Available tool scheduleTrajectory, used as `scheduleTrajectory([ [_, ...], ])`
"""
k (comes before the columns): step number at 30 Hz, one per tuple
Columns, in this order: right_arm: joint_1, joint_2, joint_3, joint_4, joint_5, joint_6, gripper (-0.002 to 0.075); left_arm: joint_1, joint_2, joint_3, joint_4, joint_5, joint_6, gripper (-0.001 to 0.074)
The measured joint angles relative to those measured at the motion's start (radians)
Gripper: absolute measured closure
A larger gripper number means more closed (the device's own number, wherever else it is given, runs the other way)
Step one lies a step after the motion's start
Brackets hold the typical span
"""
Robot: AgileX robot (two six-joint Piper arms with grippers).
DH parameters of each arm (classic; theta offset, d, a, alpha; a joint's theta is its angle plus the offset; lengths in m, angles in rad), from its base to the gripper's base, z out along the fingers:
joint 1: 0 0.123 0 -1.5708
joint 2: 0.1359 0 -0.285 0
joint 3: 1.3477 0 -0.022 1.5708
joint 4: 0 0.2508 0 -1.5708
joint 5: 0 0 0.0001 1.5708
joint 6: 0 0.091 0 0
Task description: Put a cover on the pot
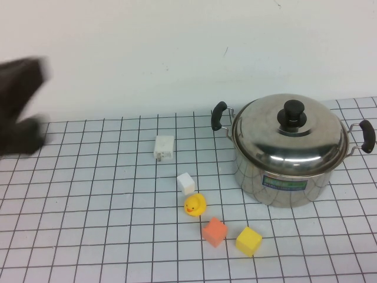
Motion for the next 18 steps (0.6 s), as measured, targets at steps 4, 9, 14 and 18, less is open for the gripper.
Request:
scheduleTrajectory([
  [4, 0.000, 0.000, 0.000, 0.000, 0.000, 0.000, 0.0717, 0.180, -0.163, 0.181, -0.132, -0.074, 0.024, 0.0736],
  [9, 0.000, 0.000, 0.000, 0.000, 0.000, 0.000, 0.0717, 0.352, -0.367, 0.390, -0.243, -0.099, 0.049, 0.0736],
  [14, 0.000, 0.000, 0.000, 0.000, 0.000, 0.000, 0.0717, 0.460, -0.555, 0.604, -0.375, -0.100, 0.137, 0.0736],
  [18, 0.000, 0.000, 0.000, 0.000, 0.000, 0.000, 0.0717, 0.533, -0.681, 0.736, -0.448, -0.100, 0.177, 0.0736],
])
